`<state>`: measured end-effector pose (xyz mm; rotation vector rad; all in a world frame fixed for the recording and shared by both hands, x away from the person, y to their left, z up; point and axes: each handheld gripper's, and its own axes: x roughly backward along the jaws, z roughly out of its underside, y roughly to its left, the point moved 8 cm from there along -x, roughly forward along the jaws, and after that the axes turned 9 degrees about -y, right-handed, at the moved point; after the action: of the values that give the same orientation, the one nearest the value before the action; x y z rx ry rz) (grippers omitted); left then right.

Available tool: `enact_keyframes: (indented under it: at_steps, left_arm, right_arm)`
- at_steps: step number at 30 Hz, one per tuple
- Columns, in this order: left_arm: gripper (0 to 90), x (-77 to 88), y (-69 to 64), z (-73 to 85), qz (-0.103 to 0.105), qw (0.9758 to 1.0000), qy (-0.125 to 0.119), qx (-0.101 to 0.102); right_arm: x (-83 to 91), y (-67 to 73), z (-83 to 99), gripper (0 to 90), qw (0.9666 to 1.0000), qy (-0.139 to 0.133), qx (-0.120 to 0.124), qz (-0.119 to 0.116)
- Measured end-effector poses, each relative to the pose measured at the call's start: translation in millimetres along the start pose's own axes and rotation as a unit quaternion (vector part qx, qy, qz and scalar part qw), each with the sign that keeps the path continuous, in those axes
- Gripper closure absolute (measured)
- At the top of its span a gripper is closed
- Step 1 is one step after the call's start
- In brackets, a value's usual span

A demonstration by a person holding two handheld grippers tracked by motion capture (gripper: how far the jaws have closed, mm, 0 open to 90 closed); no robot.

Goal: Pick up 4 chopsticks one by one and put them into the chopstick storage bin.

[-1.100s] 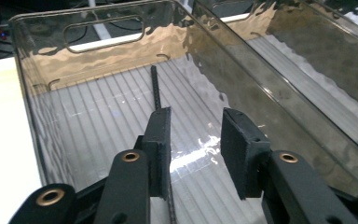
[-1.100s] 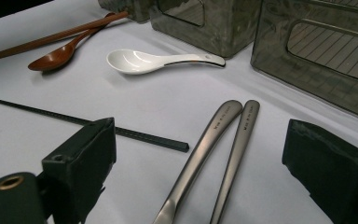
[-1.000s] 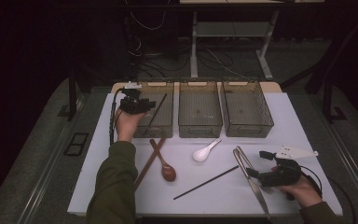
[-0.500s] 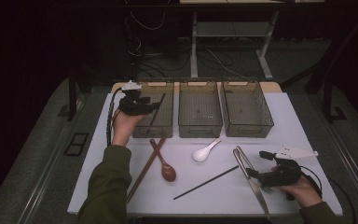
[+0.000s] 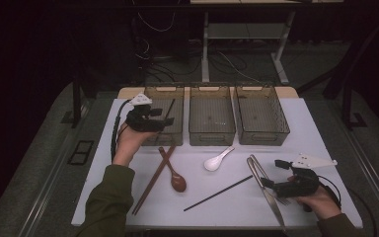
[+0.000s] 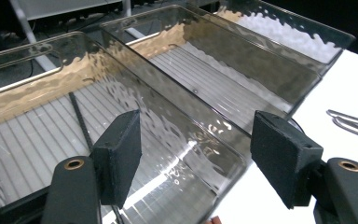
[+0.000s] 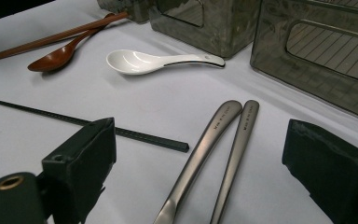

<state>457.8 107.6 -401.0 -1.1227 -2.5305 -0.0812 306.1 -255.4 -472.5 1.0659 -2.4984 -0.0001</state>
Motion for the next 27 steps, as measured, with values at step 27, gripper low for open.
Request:
enact_keyframes:
  at_steps: [27]
  left_arm:
    - [23.1, 7.5, -76.8, 21.3, 0.068, 0.9973, -0.002, -0.027]
  right_arm:
    - [-0.1, 0.0, 0.3, 9.7, 1.0000, 0.001, 0.001, 0.001]
